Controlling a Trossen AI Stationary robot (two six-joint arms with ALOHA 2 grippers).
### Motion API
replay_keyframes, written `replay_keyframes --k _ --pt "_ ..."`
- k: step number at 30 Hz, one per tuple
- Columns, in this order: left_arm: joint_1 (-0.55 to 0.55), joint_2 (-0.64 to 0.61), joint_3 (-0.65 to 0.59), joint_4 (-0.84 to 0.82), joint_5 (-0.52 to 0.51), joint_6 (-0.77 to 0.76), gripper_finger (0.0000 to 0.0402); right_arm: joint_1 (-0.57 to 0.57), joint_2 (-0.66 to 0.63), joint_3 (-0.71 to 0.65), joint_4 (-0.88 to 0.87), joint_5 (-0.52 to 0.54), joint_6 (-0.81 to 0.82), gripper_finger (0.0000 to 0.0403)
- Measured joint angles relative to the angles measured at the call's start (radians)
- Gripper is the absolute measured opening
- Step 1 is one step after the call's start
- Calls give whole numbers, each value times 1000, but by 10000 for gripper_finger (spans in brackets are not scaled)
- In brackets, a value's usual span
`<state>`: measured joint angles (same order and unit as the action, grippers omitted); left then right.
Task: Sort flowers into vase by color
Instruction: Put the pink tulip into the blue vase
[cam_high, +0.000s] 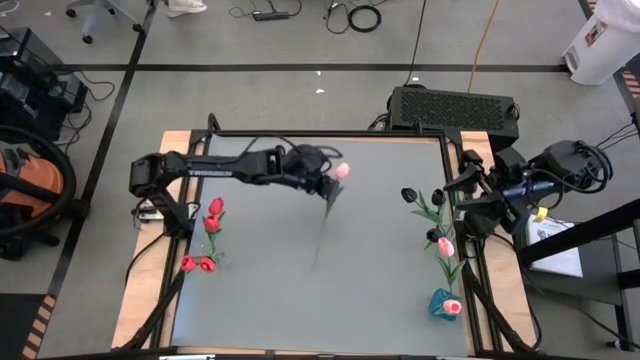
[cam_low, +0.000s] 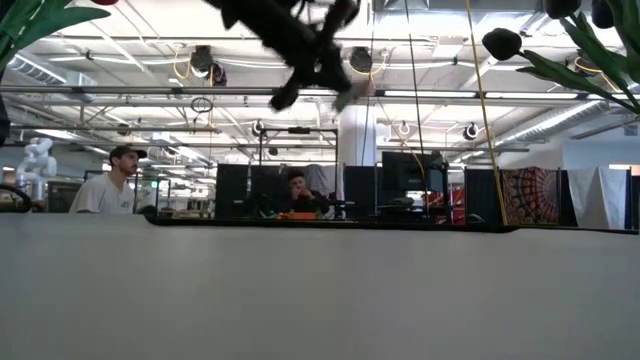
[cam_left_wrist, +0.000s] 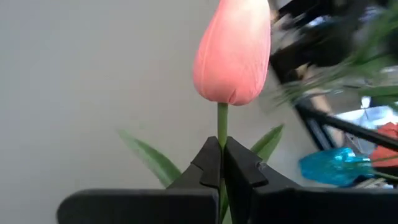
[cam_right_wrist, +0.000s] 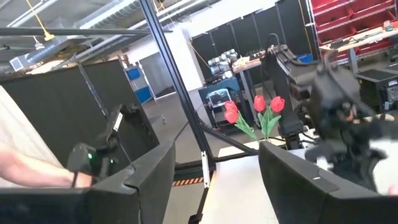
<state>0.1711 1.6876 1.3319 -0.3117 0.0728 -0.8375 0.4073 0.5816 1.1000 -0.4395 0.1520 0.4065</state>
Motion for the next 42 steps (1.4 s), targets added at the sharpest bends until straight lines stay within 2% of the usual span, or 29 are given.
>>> replay_keyframes --k 9,20,29,42 --pt "13 -3 252 37 -31 205 6 0 -25 0 2 0 27 223" --pt "7 -2 474 176 -40 367 6 0 -27 0 3 0 27 223" --pt "-26 -2 531 370 -46 482 6 0 -6 0 118 40 -2 223" --pt "-94 49 530 447 -44 521 6 -3 103 10 183 208 24 223"
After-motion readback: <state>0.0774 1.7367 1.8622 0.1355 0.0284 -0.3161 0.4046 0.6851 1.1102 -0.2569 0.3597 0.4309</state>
